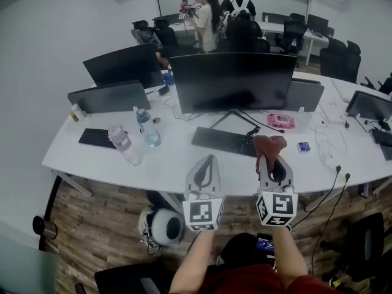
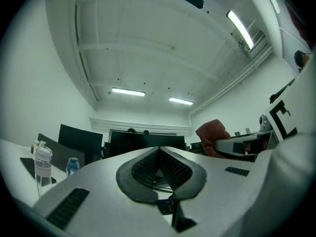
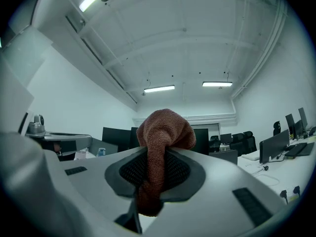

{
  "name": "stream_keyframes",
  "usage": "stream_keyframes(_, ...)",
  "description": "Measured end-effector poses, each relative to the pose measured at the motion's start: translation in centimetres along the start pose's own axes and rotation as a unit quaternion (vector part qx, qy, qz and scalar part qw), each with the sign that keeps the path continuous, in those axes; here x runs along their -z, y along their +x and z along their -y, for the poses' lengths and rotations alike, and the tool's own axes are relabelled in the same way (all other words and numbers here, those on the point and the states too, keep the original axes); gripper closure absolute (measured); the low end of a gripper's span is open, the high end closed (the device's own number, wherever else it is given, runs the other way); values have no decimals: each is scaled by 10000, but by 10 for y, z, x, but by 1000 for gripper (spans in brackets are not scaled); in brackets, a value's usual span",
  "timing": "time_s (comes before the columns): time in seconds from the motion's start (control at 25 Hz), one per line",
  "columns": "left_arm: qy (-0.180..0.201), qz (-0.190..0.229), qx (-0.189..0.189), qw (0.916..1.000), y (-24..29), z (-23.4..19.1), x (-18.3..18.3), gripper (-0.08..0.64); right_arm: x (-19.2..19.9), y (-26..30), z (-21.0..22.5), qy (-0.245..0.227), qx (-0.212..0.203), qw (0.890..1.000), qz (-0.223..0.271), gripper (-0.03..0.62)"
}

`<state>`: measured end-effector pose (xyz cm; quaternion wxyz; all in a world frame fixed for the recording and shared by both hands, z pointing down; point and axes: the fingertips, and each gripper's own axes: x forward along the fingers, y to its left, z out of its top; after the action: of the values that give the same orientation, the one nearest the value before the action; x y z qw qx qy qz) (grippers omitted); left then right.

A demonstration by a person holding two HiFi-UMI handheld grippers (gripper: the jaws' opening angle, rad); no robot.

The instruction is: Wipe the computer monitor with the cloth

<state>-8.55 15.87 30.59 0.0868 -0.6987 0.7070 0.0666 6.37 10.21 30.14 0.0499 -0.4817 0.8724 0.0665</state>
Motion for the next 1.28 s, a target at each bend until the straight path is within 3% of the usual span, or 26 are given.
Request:
stream_keyframes(0.44, 137, 83, 103, 9998, 44, -6, 12, 532, 23, 41, 20, 56, 109, 9999, 45, 509)
stream_keyframes(1.28, 209, -156, 567, 9981, 253, 36, 64, 532, 77, 185, 162, 333, 511, 9980, -165, 509)
